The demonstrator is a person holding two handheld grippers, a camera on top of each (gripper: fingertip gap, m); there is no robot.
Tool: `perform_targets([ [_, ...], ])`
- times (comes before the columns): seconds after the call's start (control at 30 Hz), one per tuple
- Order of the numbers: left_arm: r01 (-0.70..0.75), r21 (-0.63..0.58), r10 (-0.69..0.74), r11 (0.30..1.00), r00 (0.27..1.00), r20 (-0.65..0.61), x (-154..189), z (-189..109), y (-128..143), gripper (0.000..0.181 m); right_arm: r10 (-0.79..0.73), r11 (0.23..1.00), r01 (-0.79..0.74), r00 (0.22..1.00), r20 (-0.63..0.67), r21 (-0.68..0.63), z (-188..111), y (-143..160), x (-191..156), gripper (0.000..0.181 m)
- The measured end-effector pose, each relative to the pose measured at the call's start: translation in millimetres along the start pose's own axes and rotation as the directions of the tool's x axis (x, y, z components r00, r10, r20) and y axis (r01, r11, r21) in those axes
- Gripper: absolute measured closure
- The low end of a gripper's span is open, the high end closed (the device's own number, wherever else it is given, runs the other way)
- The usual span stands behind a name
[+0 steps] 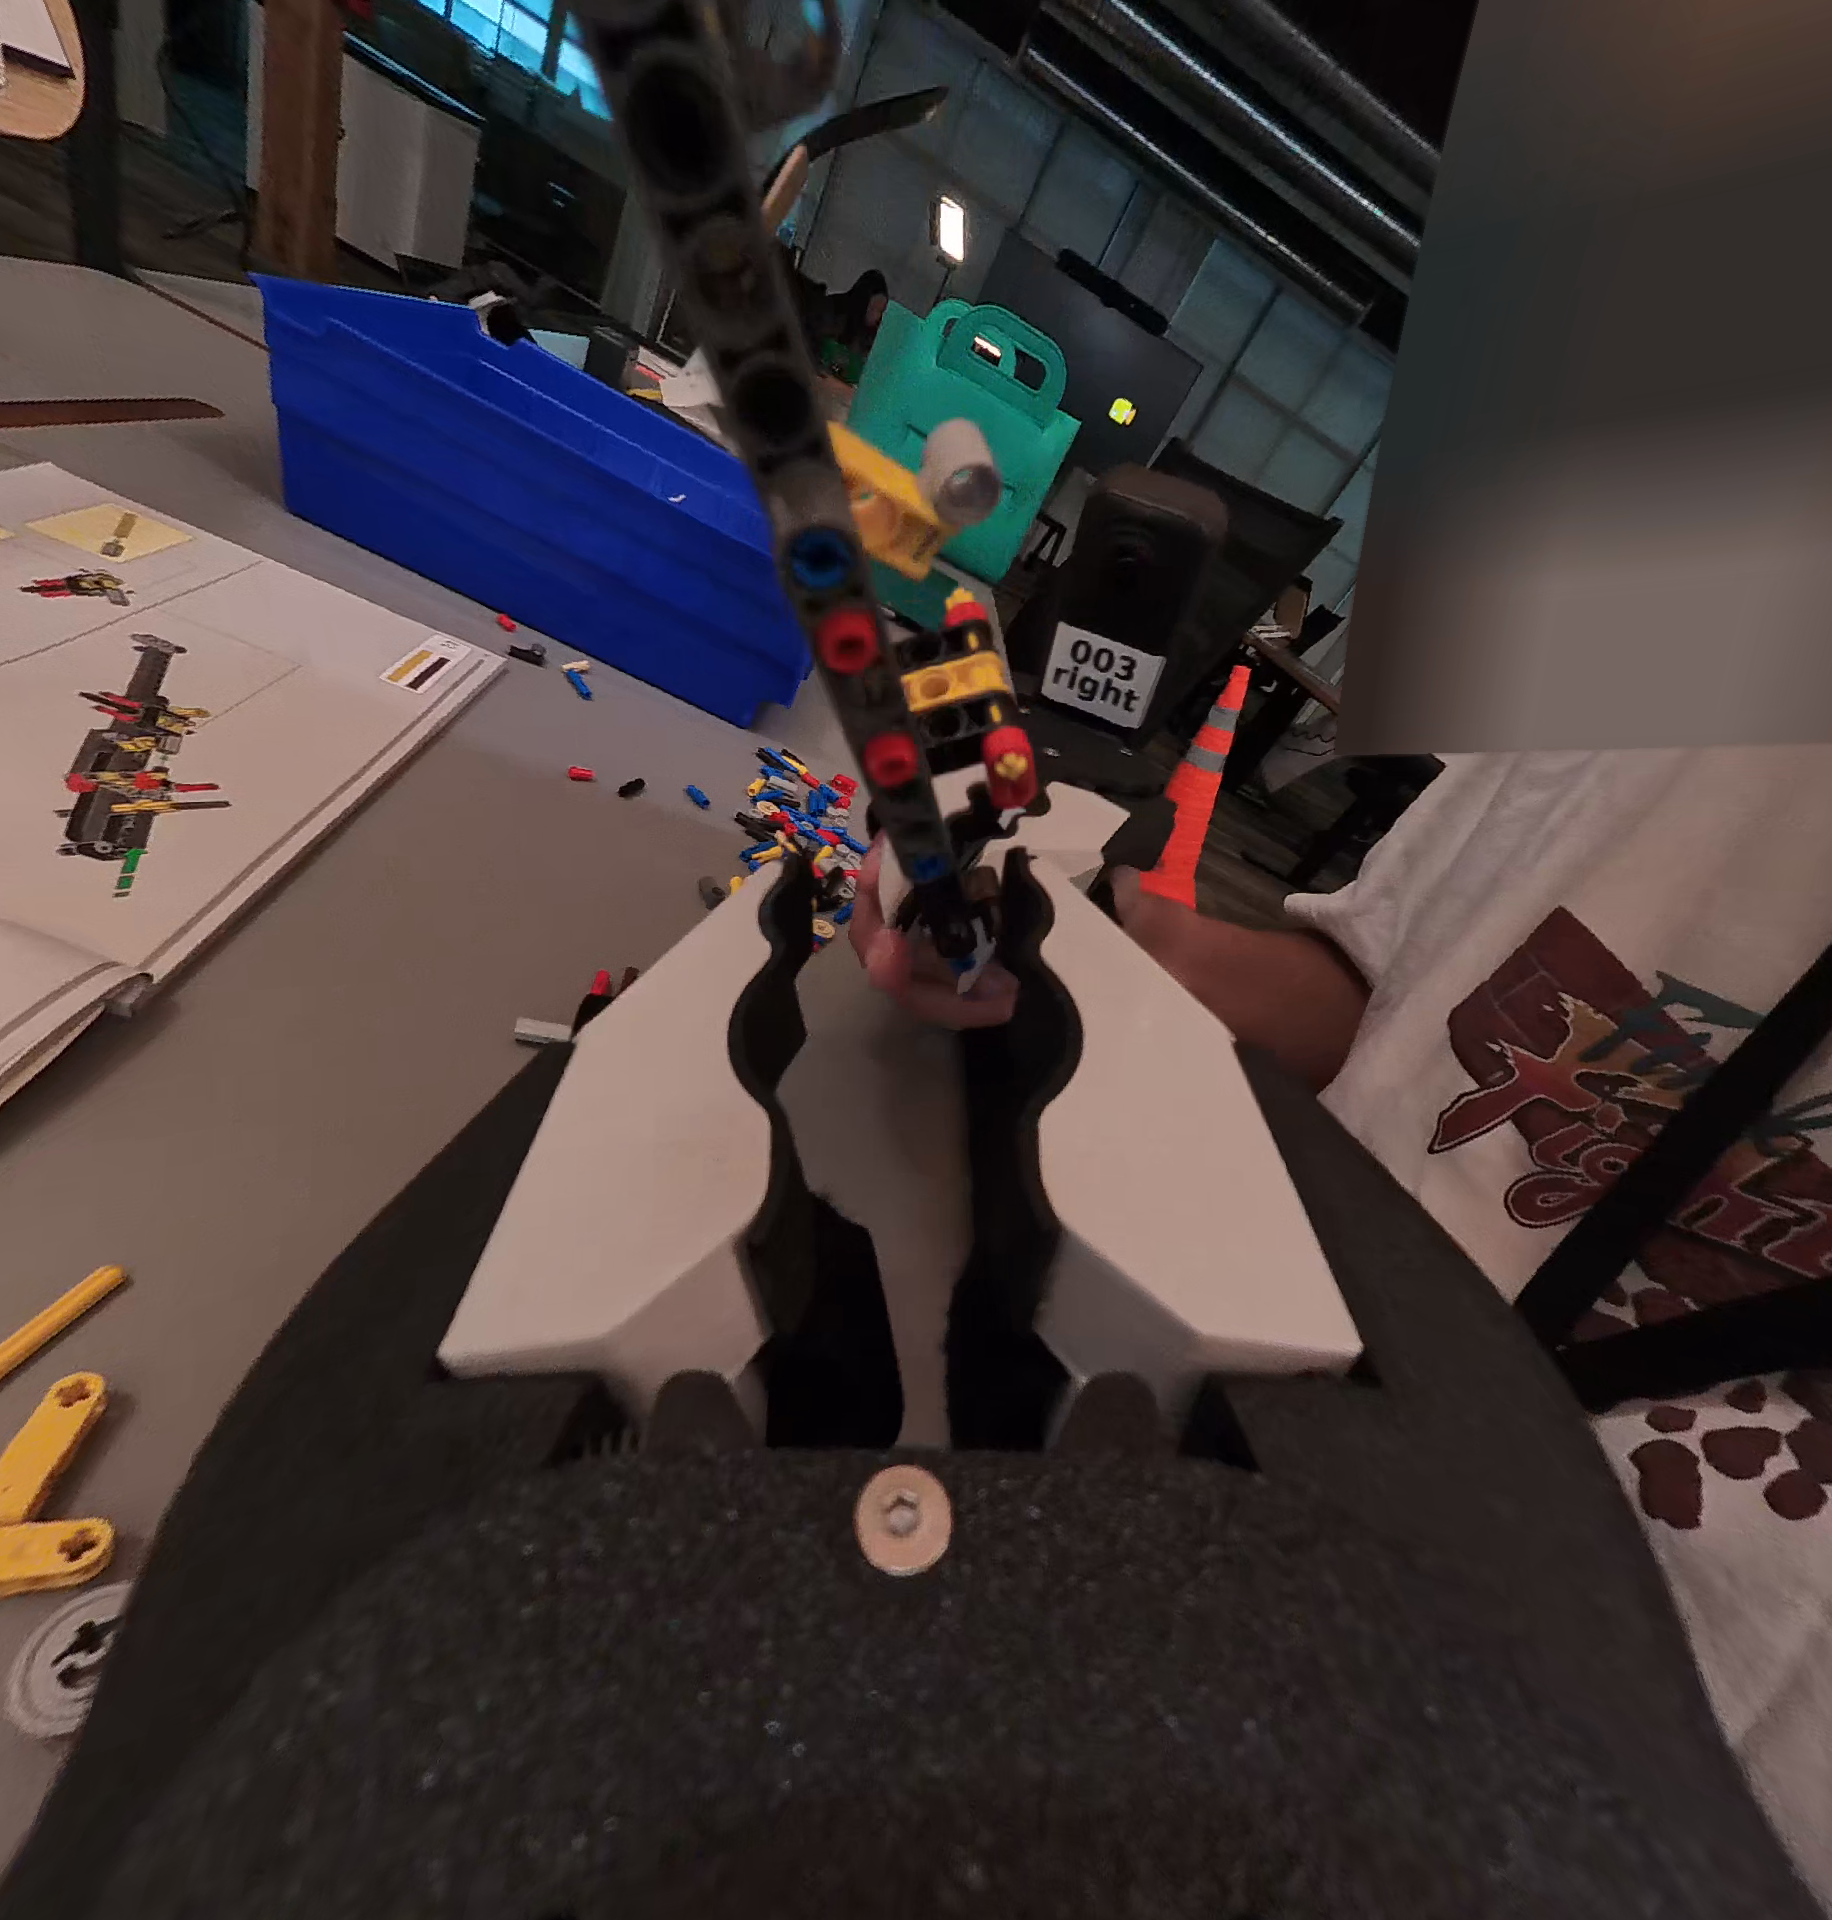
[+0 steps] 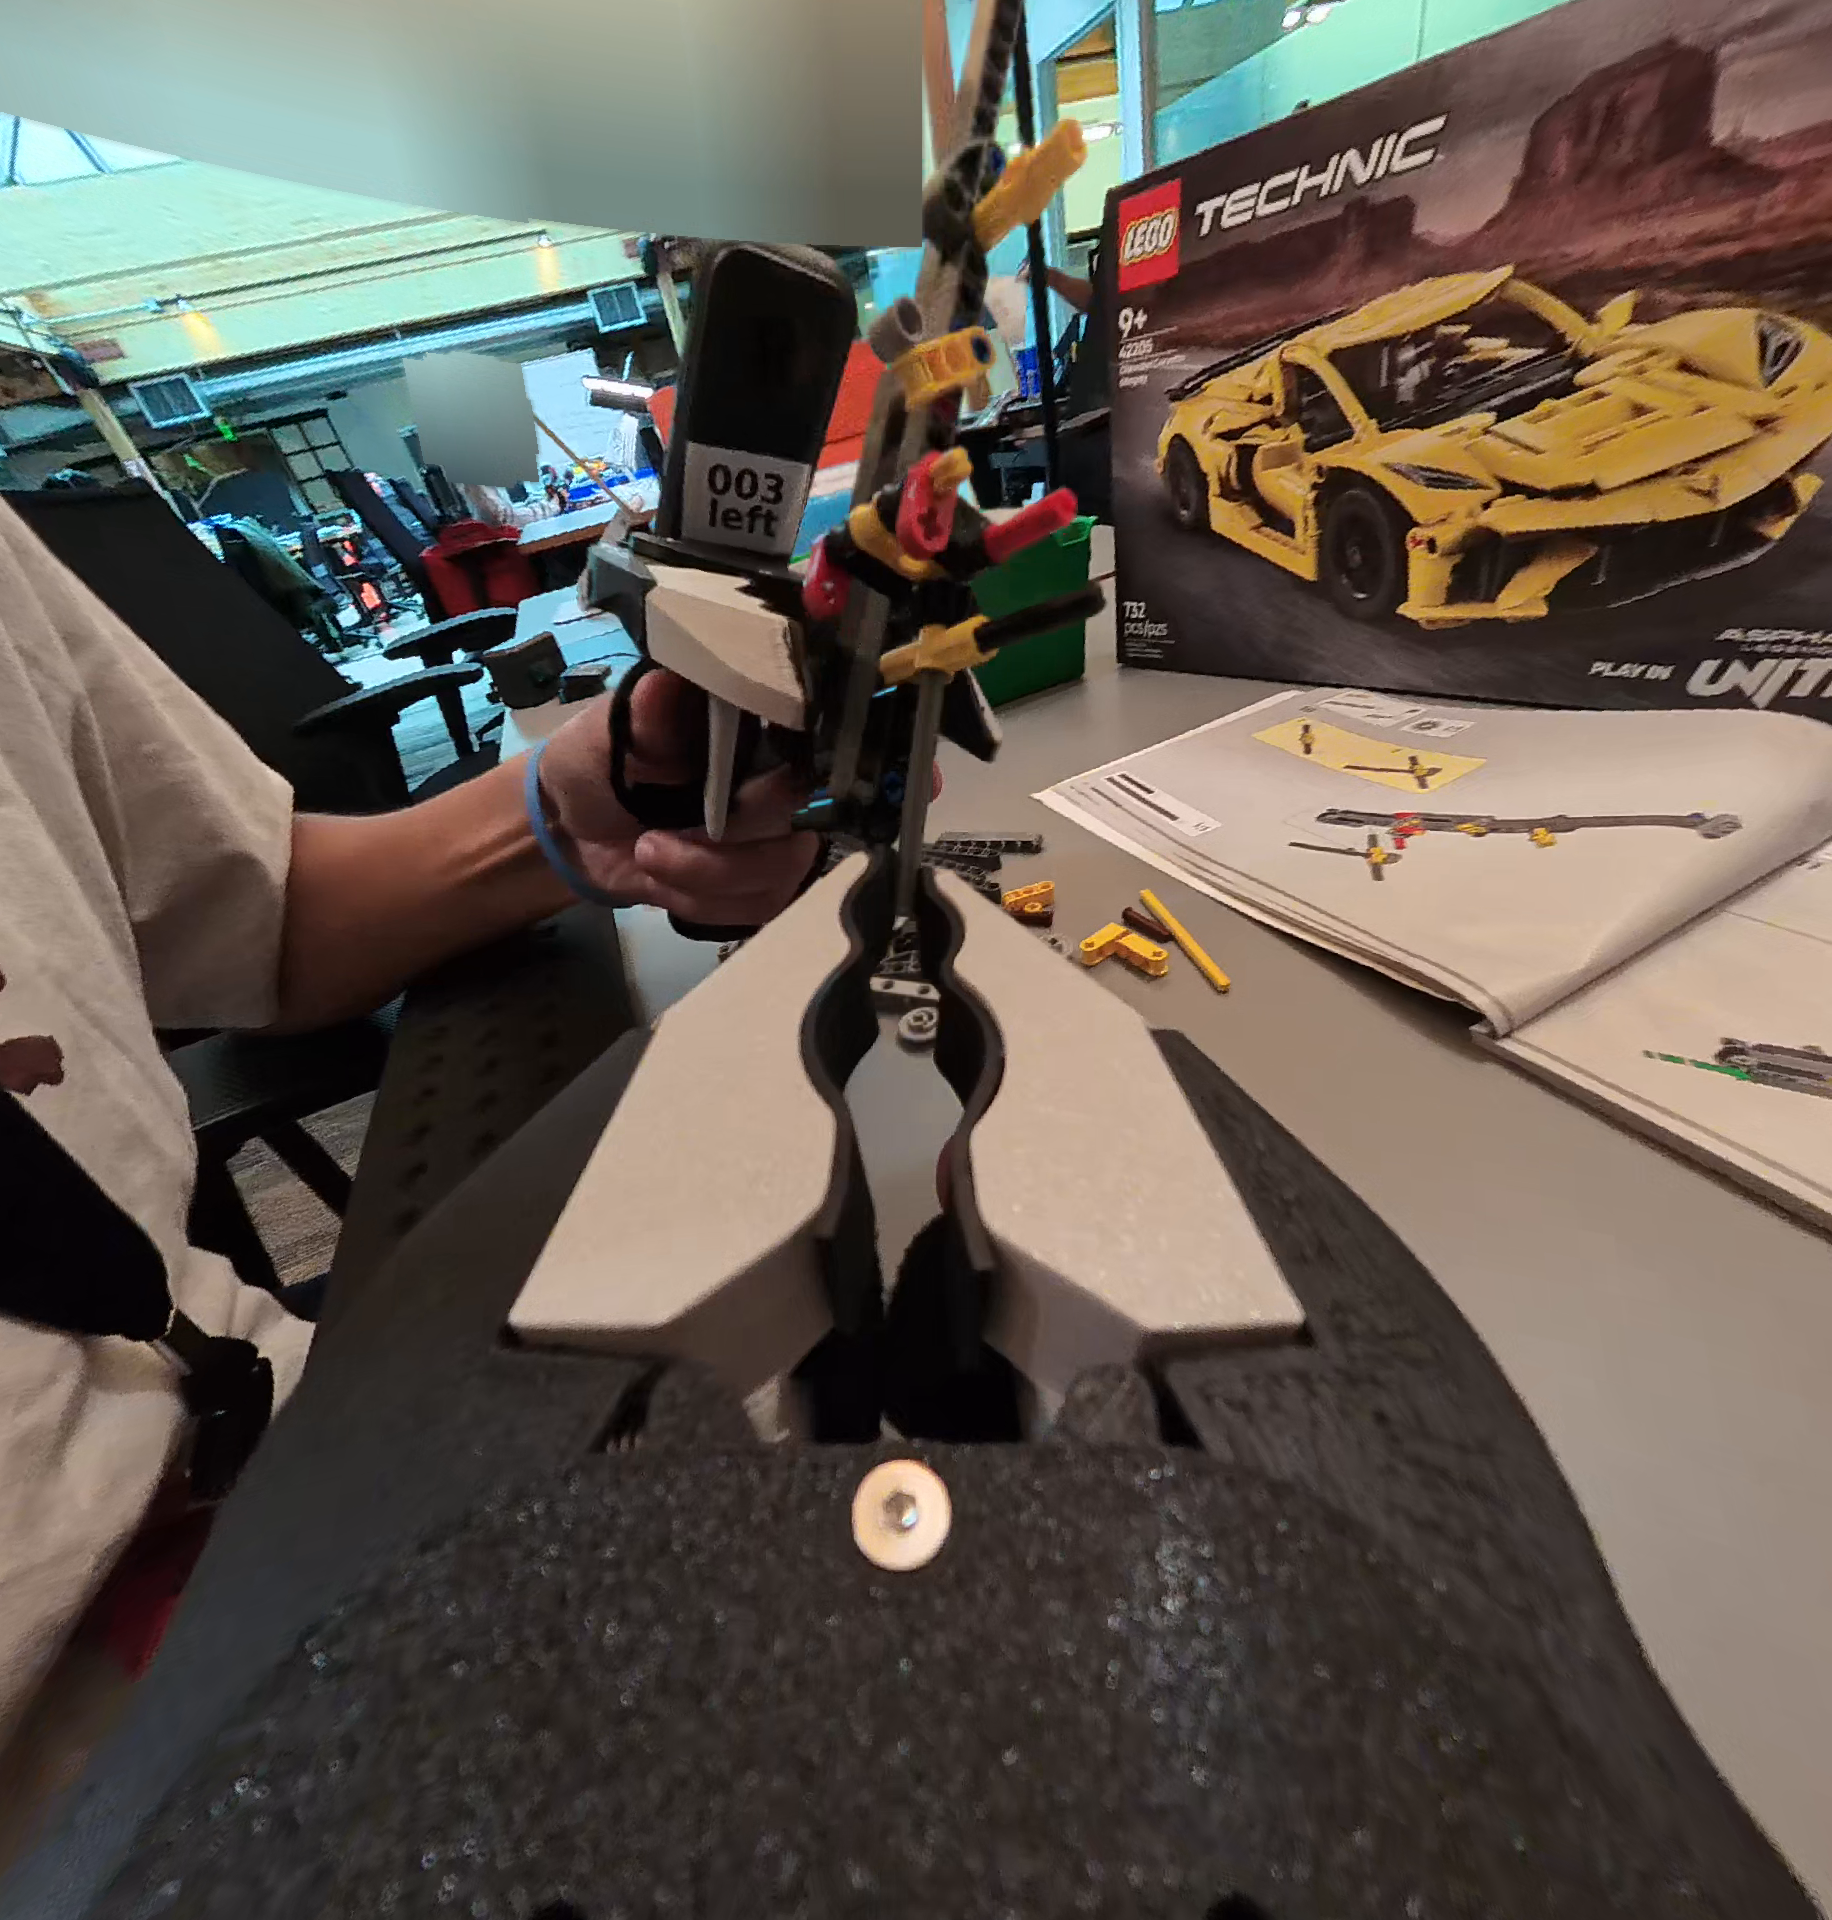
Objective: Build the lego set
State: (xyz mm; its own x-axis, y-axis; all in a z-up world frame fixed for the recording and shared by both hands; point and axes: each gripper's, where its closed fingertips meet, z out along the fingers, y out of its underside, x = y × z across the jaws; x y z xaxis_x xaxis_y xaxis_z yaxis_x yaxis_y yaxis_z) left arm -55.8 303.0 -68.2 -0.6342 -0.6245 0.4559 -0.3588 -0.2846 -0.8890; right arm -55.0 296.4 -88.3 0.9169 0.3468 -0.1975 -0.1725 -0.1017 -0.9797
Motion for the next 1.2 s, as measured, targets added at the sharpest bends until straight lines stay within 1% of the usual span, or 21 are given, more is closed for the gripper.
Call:
perform_targets([
  [0.03, -0.003, 0.000, 0.003, 1.000, 1.000, 0.004, -0.6, -0.4, -0.3, 0.147, -0.009, 1.000, 0.009, 1.000, -0.009, 0.001, -0.3, -0.3, 0.6, 0.179],
  [0.17, -0.028, 0.058, 0.028, 0.998, 1.000, -0.002, 3.9, -5.8, -12.4, 0.127, -0.111, 0.994, 0.110, 0.991, -0.069, -0.019, 0.7, 1.1, 3.9, 0.179],
  [0.23, -0.040, 0.093, 0.039, 0.995, 0.999, 0.015, 3.6, -9.6, -19.0, 0.127, -0.176, 0.984, 0.172, 0.978, -0.116, -0.048, 1.5, 3.6, 8.6, 0.179],
  [0.3, -0.044, 0.118, 0.042, 0.992, 0.999, 0.017, 4.8, -11.7, -23.5, 0.136, -0.235, 0.971, 0.225, 0.962, -0.141, -0.081, 2.8, 6.9, 10.7, 0.179],
  [0.33, -0.042, 0.114, 0.039, 0.993, 0.999, 0.023, 3.7, -11.4, -23.1, 0.142, -0.244, 0.969, 0.234, 0.959, -0.142, -0.083, 3.5, 7.5, 10.1, 0.179],
  [0.4, -0.042, 0.091, 0.039, 0.995, 0.999, 0.032, 1.9, -9.9, -19.4, 0.149, -0.261, 0.964, 0.251, 0.954, -0.144, -0.084, 4.0, 7.3, 9.0, 0.179],
  [0.47, -0.049, 0.095, 0.046, 0.994, 0.998, 0.031, 3.0, -10.3, -19.9, 0.158, -0.272, 0.961, 0.261, 0.953, -0.135, -0.097, 5.3, 10.6, 8.2, 0.178],
  [0.53, -0.068, 0.092, 0.065, 0.993, 0.997, 0.028, 5.0, -10.6, -19.4, 0.159, -0.291, 0.955, 0.278, 0.948, -0.133, -0.107, 6.6, 12.3, 7.7, 0.178],
  [0.77, -0.103, 0.052, 0.102, 0.993, 0.995, 0.022, 6.9, -9.6, -10.1, 0.159, -0.326, 0.941, 0.313, 0.940, -0.097, -0.128, 6.3, 19.6, 6.0, 0.178],
  [0.87, -0.051, 0.066, 0.053, 0.997, 0.998, -0.023, 9.0, -10.5, -9.1, 0.159, -0.273, 0.958, 0.267, 0.961, -0.042, -0.109, 5.7, 19.9, -0.3, 0.178],
  [0.97, -0.078, 0.059, 0.081, 0.995, 0.996, -0.048, 15.1, -10.3, -6.9, 0.158, -0.244, 0.965, 0.242, 0.970, -0.010, -0.104, 6.1, 21.0, -3.9, 0.179],
  [1.03, -0.085, 0.043, 0.087, 0.995, 0.995, -0.042, 14.9, -8.2, -3.9, 0.159, -0.227, 0.966, 0.225, 0.974, -0.002, -0.125, 6.1, 25.0, -2.7, 0.179],
  [1.2, -0.048, 0.043, 0.050, 0.998, 0.998, -0.025, 7.6, -8.6, -2.1, 0.159, -0.223, 0.965, 0.220, 0.975, -0.003, -0.142, 6.7, 27.5, -1.9, 0.179],
])
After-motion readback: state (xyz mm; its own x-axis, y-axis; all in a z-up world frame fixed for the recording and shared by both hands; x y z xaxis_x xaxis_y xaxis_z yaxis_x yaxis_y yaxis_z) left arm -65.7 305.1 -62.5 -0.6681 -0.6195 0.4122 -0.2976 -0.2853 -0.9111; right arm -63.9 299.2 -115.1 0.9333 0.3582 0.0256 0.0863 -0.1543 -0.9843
